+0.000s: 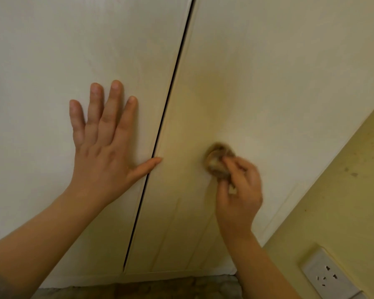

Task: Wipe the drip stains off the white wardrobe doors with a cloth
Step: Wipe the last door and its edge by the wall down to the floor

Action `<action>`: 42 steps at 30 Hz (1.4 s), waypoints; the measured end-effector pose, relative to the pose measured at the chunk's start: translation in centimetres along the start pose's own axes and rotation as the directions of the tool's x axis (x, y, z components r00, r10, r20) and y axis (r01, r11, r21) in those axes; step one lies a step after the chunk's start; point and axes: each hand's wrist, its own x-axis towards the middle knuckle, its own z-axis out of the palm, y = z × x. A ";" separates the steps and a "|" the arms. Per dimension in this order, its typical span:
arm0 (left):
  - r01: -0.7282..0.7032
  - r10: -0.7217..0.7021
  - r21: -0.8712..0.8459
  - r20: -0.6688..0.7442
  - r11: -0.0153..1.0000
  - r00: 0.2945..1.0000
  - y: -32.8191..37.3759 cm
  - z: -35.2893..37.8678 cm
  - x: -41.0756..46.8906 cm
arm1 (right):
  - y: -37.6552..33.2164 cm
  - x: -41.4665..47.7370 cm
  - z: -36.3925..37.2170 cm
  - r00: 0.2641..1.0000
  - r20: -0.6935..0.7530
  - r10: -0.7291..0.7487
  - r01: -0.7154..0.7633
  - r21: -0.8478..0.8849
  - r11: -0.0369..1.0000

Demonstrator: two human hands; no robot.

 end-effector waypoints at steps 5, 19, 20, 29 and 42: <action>-0.005 0.004 0.032 0.014 0.999 1.000 0.0 0.0 -0.1 | 0.6 -5.9 -0.8 0.948 0.295 -0.116 0.108 0.044 0.993; -0.014 0.013 0.038 0.025 0.999 1.000 -0.1 -0.1 0.0 | 2.7 -5.0 -0.9 0.992 0.095 0.077 -0.072 -0.058 0.996; -0.015 0.014 0.041 0.024 0.999 1.000 -0.2 -0.1 0.0 | 2.5 -6.4 -1.0 0.984 0.167 0.065 -0.058 -0.048 0.997; -0.015 0.014 0.026 0.036 1.000 0.999 0.0 -0.1 -0.1 | 4.6 1.7 -4.2 0.986 -0.119 0.116 -0.125 -0.071 0.990; -0.012 0.012 0.015 0.018 1.000 1.000 -0.1 0.1 -0.1 | 5.1 -6.4 -3.6 0.967 0.215 0.137 -0.133 -0.034 0.991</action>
